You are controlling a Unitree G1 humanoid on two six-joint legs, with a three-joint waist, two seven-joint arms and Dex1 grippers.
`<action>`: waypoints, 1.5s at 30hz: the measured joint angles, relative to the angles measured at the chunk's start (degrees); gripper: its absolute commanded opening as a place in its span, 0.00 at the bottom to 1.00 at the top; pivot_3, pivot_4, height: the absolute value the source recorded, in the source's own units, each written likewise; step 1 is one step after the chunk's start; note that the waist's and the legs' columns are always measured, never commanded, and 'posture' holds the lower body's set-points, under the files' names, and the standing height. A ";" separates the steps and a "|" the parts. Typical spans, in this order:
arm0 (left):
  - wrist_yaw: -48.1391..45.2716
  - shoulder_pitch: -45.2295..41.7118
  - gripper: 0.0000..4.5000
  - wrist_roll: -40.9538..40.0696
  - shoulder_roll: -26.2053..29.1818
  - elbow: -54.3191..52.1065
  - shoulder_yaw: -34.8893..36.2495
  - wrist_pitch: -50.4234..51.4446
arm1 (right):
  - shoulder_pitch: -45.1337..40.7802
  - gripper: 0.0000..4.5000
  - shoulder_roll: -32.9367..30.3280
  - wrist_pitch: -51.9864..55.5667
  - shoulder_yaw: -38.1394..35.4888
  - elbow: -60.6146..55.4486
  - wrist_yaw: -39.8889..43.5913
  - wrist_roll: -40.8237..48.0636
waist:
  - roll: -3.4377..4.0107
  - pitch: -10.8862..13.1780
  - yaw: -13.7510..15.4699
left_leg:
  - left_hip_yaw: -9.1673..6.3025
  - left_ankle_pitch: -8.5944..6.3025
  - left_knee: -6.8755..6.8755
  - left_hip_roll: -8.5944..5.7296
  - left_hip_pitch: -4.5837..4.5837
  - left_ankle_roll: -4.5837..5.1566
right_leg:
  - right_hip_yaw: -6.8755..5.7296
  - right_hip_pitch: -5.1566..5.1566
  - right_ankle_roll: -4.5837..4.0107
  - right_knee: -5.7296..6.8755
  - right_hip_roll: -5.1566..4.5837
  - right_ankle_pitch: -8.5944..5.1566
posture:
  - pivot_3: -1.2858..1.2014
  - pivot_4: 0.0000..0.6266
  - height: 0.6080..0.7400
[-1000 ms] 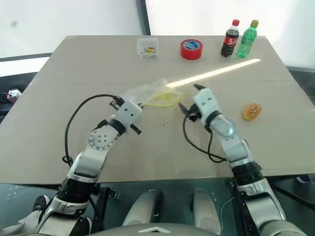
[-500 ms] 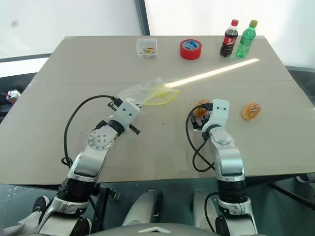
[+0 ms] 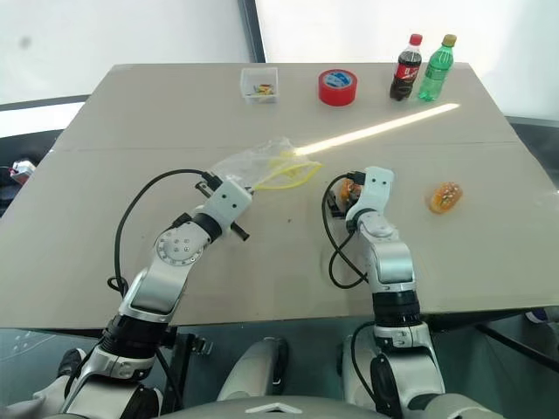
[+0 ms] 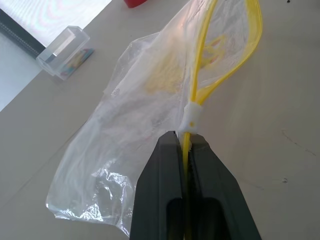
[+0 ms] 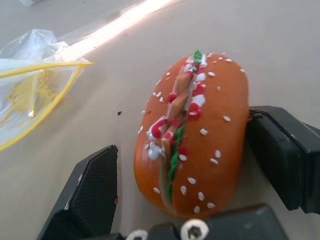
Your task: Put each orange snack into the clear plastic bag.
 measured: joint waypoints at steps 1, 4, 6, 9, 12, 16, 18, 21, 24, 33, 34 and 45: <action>0.00 0.00 0.00 0.00 0.00 0.00 -0.02 0.00 | 0.00 0.87 -0.15 -0.70 0.15 0.49 -0.13 -0.03 | 0.00 0.00 -0.03 | 0.00 0.00 0.00 0.00 0.00 0.00 | 0.00 0.00 0.00 0.01 0.00 0.00 | 0.52 0.24 1.00; -0.01 0.00 0.00 0.01 0.00 0.00 -0.16 0.02 | 0.07 0.59 -1.42 -1.63 0.79 1.27 -0.86 -0.84 | 0.00 0.00 -0.04 | -0.01 0.00 0.00 0.00 0.01 0.00 | -0.01 0.00 0.00 0.02 0.01 0.00 | 0.52 0.24 1.00; -0.01 0.00 0.00 0.02 -0.05 0.00 -0.21 0.05 | 0.45 0.39 -2.24 -2.30 0.94 1.27 -0.94 -1.15 | 0.00 0.00 -0.05 | -0.02 0.00 0.00 0.01 0.01 0.00 | -0.01 0.00 0.00 0.02 0.01 0.00 | 0.52 0.24 1.00; -0.01 0.01 0.00 0.02 -0.15 0.00 -0.28 0.04 | 1.25 0.31 -4.67 -4.24 2.43 1.27 -0.26 -2.10 | 0.00 0.00 -0.03 | -0.01 0.00 0.00 0.00 0.01 0.00 | 0.00 0.00 0.00 0.02 0.01 0.00 | 0.52 0.24 1.00; -0.01 0.02 0.00 0.03 -0.15 0.00 -0.28 0.04 | 1.75 0.31 -8.54 -7.91 4.08 1.20 3.26 -2.29 | 0.00 0.00 -0.04 | 0.01 0.00 0.00 0.00 0.01 0.00 | 0.00 0.00 0.00 0.01 0.01 0.00 | 0.52 0.24 1.00; 0.00 0.02 0.00 0.01 -0.27 0.03 -0.34 -0.01 | 2.79 0.31 -14.73 -13.09 7.75 -2.30 14.46 -0.07 | 0.00 0.01 -0.15 | 0.01 0.00 0.00 0.02 0.01 0.01 | 0.00 0.00 0.01 0.00 0.03 -0.01 | 0.52 0.24 1.00; 0.02 0.02 0.00 -0.04 -0.39 0.09 -0.34 -0.33 | 2.81 0.31 -17.40 -15.27 10.08 -4.11 19.70 0.60 | 0.00 0.00 -0.18 | 0.00 0.00 0.00 0.03 0.02 0.01 | -0.01 0.01 0.01 0.00 0.04 -0.01 | 0.52 0.24 1.00; 0.07 0.02 0.00 -0.47 -1.31 0.13 -0.40 -1.72 | 2.18 0.31 -18.87 -16.93 12.76 -4.46 24.74 0.99 | 0.00 0.00 -0.05 | 0.01 0.00 0.01 0.03 0.01 0.01 | -0.01 0.01 0.01 0.00 0.03 -0.01 | 0.52 0.24 1.00; -0.26 -0.06 0.00 -0.63 -1.53 0.13 -0.79 -2.69 | 0.52 0.31 -18.49 -17.80 14.75 -3.90 26.95 0.96 | 0.00 0.01 -0.09 | 0.00 0.00 0.01 0.03 0.01 0.01 | 0.00 0.00 0.01 0.00 0.03 0.00 | 0.52 0.24 1.00; -3.60 -0.55 0.00 -1.12 -1.04 0.16 -3.26 -9.45 | -7.36 0.31 -16.44 -19.93 16.53 6.62 29.18 -0.31 | 0.00 0.01 0.15 | 0.00 0.00 0.01 -0.01 0.01 0.00 | -0.01 0.01 0.00 -0.02 0.00 0.00 | 0.52 0.24 1.00; -3.68 -0.56 0.00 -1.12 -1.15 0.16 -3.32 -9.94 | -7.77 0.31 -16.85 -21.13 16.93 7.59 29.68 -0.93 | 0.00 0.01 0.15 | -0.01 0.00 0.01 0.00 0.01 0.00 | -0.01 0.01 0.00 -0.02 0.00 0.00 | 0.52 0.24 1.00; -1.95 -0.65 0.00 0.09 -2.72 0.16 -2.91 -9.21 | -9.36 0.31 -22.75 -33.10 19.31 16.10 29.72 -8.70 | 0.00 0.01 0.09 | 0.01 0.00 0.01 -0.01 0.00 0.01 | 0.00 0.01 0.00 -0.01 0.00 0.00 | 0.52 0.24 1.00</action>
